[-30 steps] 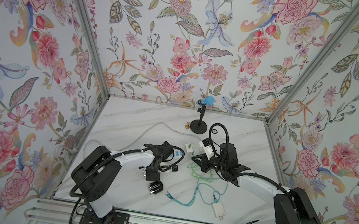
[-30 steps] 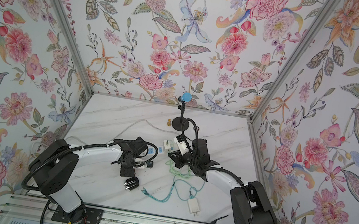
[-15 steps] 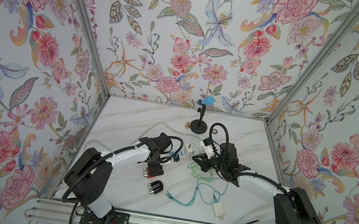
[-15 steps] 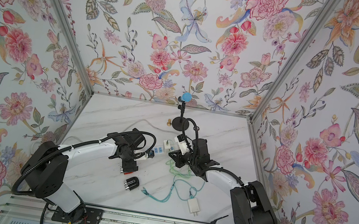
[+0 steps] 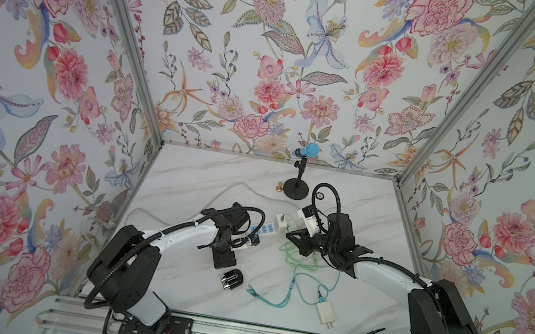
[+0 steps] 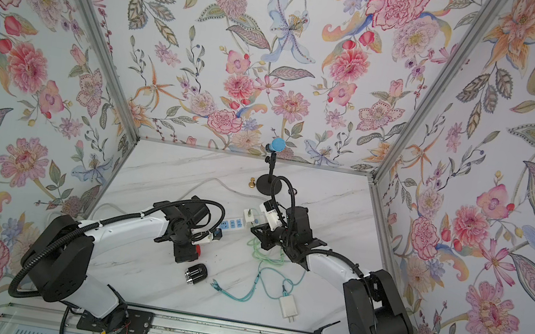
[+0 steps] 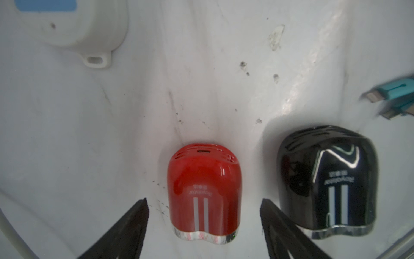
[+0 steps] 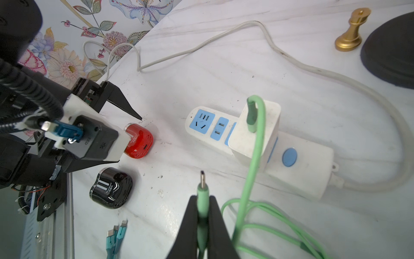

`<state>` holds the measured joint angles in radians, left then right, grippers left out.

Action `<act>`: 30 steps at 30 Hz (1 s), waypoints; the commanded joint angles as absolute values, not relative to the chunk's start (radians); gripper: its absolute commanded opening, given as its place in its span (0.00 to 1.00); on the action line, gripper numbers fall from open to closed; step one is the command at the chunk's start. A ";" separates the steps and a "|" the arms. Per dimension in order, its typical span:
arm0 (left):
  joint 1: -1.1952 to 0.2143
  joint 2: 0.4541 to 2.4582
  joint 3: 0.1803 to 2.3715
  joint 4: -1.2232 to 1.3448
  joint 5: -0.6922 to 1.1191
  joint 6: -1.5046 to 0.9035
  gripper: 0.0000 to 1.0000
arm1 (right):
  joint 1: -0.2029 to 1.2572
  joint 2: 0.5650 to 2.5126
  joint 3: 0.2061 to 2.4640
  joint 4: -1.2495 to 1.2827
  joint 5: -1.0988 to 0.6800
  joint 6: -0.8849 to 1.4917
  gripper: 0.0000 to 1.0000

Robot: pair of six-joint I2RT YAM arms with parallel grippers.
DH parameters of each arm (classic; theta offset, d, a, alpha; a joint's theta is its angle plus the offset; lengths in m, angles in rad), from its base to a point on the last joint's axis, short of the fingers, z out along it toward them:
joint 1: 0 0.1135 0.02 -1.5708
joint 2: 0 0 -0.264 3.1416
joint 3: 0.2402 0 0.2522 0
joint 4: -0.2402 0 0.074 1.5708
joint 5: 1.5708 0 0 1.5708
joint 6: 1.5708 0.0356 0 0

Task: Charge the electric shaver
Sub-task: Move the electric shaver to the center of the board.

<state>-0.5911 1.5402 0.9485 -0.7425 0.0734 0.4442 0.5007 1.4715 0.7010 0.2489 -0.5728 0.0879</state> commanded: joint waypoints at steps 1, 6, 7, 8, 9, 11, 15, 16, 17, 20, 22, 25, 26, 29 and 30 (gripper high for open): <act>-0.553 1.554 0.932 -0.689 0.055 0.422 0.81 | 0.513 1.498 0.725 0.265 -0.620 0.112 0.03; -0.518 1.588 0.906 -0.645 0.066 0.417 0.82 | 0.533 1.509 0.726 0.273 -0.619 0.119 0.03; -0.518 1.593 0.909 -0.651 0.082 0.419 0.82 | 0.534 1.511 0.728 0.273 -0.620 0.119 0.03; -0.518 1.598 0.910 -0.655 0.095 0.419 0.82 | 0.534 1.511 0.729 0.272 -0.618 0.120 0.03; -0.518 1.603 0.908 -0.657 0.104 0.419 0.82 | 0.534 1.511 0.729 0.272 -0.616 0.119 0.03; -0.519 1.606 0.893 -0.645 0.092 0.421 0.82 | 0.534 1.509 0.730 0.270 -0.614 0.118 0.03; -0.518 1.618 0.883 -0.630 0.120 0.420 0.80 | 0.532 1.504 0.732 0.263 -0.611 0.116 0.03; -0.518 1.625 0.886 -0.632 0.128 0.420 0.77 | 0.532 1.503 0.732 0.260 -0.609 0.115 0.03; -0.518 1.633 0.892 -0.634 0.135 0.420 0.72 | 0.532 1.501 0.733 0.258 -0.608 0.115 0.03; -0.518 1.644 0.910 -0.643 0.165 0.420 0.53 | 0.531 1.493 0.730 0.252 -0.599 0.115 0.03; -0.519 1.645 0.913 -0.643 0.186 0.422 0.44 | 0.530 1.486 0.727 0.250 -0.593 0.115 0.03; -0.519 1.644 0.922 -0.640 0.236 0.419 0.38 | 0.531 1.480 0.729 0.240 -0.582 0.114 0.03; -0.519 1.640 0.928 -0.634 0.248 0.412 0.38 | 0.531 1.478 0.734 0.227 -0.579 0.115 0.03; -0.534 1.650 0.957 -0.631 0.282 0.407 0.40 | 0.531 1.467 0.745 0.185 -0.563 0.103 0.03; -0.549 1.658 0.964 -0.626 0.282 0.407 0.43 | 0.531 1.464 0.748 0.169 -0.554 0.097 0.03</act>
